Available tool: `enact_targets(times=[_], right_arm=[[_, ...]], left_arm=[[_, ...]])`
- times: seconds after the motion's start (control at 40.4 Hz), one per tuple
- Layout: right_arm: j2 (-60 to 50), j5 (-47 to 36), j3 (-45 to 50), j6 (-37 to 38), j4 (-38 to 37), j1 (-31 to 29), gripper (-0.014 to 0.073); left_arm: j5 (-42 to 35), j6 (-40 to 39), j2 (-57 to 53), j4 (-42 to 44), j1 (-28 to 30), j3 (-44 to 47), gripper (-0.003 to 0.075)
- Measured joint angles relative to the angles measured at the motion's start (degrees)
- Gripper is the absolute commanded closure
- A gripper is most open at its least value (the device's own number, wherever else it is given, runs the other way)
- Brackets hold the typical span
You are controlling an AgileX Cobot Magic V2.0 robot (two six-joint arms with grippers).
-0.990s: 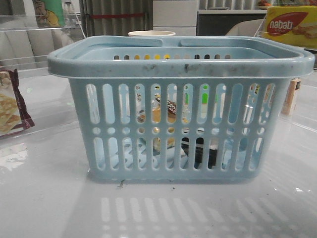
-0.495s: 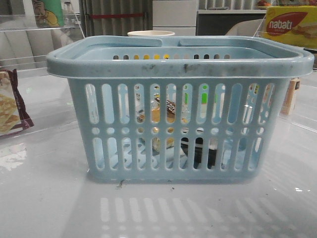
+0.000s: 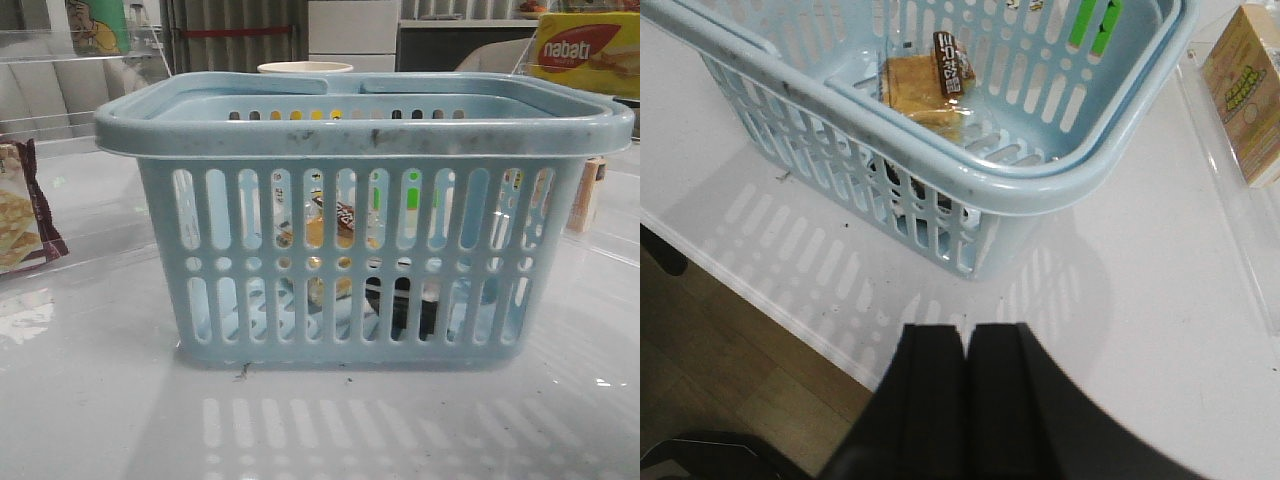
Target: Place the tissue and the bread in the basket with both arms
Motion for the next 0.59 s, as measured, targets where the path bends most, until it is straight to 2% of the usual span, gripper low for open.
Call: enact_targets(times=[0.371,0.47,0.594], right_arm=[[-1.8,-1.6,1.4,0.0,-0.8,-0.7,0.0525],[-5.8,-8.0,5.3,0.0,-2.4,-5.6,0.0525],[-14.2,-18.5,14.8,0.0,-2.7,-15.5,0.0525]], left_arm=[[0.1,0.0,0.0,0.0,0.0,0.0,0.0629],[0.1,0.0,0.0,0.0,0.0,0.0,0.0629],[0.1,0.0,0.0,0.0,0.0,0.0,0.0629]])
